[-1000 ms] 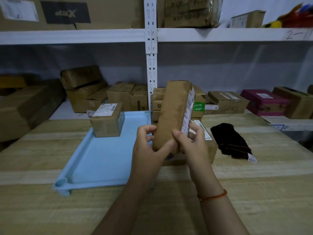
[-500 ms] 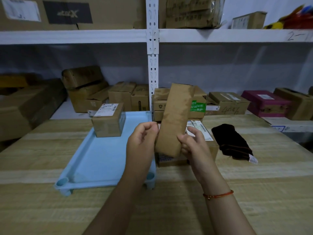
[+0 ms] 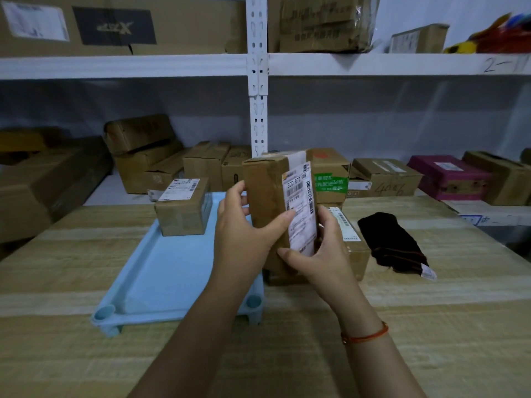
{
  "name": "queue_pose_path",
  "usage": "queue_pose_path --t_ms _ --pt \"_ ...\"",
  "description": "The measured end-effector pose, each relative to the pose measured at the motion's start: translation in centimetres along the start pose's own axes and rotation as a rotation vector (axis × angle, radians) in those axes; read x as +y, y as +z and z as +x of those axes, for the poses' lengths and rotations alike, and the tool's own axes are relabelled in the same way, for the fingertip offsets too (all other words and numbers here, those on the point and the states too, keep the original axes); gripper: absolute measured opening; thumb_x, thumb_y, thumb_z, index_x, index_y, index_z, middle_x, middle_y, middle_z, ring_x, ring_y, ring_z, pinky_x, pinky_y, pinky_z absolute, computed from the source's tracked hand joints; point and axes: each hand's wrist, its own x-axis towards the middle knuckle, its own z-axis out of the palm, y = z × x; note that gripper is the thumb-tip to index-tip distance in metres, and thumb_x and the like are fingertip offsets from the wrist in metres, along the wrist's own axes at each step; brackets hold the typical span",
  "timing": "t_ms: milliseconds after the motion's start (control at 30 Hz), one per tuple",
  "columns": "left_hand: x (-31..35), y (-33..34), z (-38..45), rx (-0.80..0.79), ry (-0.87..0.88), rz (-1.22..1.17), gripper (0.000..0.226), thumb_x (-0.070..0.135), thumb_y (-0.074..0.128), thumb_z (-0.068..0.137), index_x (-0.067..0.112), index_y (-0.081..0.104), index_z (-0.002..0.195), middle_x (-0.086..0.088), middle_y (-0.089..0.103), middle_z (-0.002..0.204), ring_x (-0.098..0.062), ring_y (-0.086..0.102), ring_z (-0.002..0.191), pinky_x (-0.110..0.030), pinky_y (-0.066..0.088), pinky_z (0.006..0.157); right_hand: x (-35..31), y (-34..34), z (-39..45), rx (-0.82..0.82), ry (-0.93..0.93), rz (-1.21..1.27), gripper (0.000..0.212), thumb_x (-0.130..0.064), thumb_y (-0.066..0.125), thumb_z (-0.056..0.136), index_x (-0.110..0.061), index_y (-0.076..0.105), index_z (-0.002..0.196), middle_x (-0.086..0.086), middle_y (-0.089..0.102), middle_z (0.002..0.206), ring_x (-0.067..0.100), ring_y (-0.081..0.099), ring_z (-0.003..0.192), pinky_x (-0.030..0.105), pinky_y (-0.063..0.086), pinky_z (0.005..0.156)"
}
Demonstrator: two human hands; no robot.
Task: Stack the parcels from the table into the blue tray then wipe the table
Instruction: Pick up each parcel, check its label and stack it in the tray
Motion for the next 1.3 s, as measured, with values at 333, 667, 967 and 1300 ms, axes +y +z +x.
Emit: queue_pose_path --t_ms 333,667,967,1300 --pt "-0.4 -0.6 -0.3 -0.028 -0.066 -0.123 0.068 0.016 0.073 0.083 0.028 0.039 0.141 0.010 0.060 0.118 -0.007 0.057 0.112 -0.035 0.053 0.093 -0.2 -0.1 -0.5 0.049 -0.071 -0.072 0.103 -0.053 0.078 0.065 -0.030 0.026 0.150 -0.010 0.040 0.143 0.007 0.040 0.132 0.033 0.042 0.105" --pt "-3.3 -2.1 2.1 -0.010 -0.418 -0.745 0.056 0.005 0.062 0.089 0.000 0.040 0.140 -0.015 0.071 0.109 -0.021 0.071 0.095 -0.040 0.059 0.080 0.4 -1.9 -0.2 -0.020 0.143 0.402 0.033 -0.006 0.063 0.089 -0.029 0.059 0.114 -0.021 0.073 0.083 -0.003 0.068 0.082 0.022 0.052 0.072" --pt "-3.4 -0.9 1.7 0.027 -0.441 -0.561 0.013 0.012 0.060 0.092 0.008 0.059 0.105 -0.012 0.071 0.107 -0.016 0.070 0.090 -0.030 0.059 0.068 0.0 -0.4 -0.3 0.067 0.094 0.393 0.040 -0.010 0.078 0.078 -0.023 0.060 0.112 -0.004 0.072 0.098 0.005 0.071 0.081 0.022 0.056 0.069" --pt "-1.8 0.4 0.8 -0.124 -0.444 -0.233 0.063 0.057 0.062 0.082 0.022 0.045 0.131 0.002 0.063 0.114 -0.010 0.062 0.096 -0.025 0.052 0.069 -0.7 1.6 -0.8 0.309 -0.144 -0.197 0.074 -0.037 0.083 0.070 -0.015 0.052 0.133 -0.008 0.054 0.119 -0.005 0.045 0.097 -0.003 0.035 0.077"
